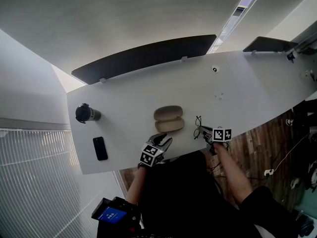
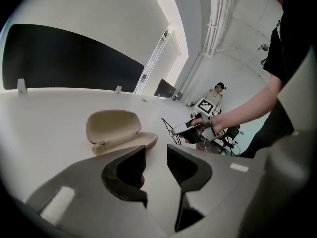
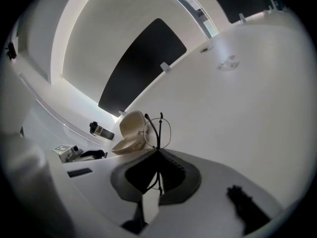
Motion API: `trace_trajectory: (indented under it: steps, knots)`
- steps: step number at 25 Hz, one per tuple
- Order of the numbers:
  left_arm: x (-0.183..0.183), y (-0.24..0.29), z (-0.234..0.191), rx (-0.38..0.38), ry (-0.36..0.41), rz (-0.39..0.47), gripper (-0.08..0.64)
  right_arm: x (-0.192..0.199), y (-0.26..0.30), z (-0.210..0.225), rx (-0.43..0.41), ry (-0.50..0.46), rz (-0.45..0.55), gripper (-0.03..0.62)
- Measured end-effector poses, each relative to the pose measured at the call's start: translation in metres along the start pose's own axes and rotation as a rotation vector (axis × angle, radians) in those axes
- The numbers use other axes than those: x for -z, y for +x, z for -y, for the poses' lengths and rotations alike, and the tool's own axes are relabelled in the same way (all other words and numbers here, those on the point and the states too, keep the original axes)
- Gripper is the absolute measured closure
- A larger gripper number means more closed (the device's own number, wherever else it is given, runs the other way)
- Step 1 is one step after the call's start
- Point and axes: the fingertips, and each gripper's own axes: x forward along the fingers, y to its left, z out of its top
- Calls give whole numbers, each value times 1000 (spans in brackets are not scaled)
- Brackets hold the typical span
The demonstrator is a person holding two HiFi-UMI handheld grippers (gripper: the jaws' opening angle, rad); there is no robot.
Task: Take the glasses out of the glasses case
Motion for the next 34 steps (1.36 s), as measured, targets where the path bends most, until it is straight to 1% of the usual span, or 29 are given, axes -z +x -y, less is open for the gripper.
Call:
trace_trajectory:
  steps: [4,7,15,18,22,29,34]
  knots:
    - [7,0,-3,-2,-11,-3,416,7,2,13,7,50,-4,583]
    - [7,1,-3,-4,-21,-4,416,7,3,14,-12,87,6,582]
    - [-5,6,5,-1,-25,28,416,6,1,11,-70,168,49,583]
    - [7,5,4,-1,-35,2,417,8,2,13,-76,194,45,583]
    - [17,5,1,-7,-64,-9,420,10,4,17,-90,235,37,584]
    - [18,9,4,-7,-75,-25,422,8,9,17,-94,233,8,583]
    - [14,16,4,-4,-72,-18,422,6,14,17,-98,235,-4,583]
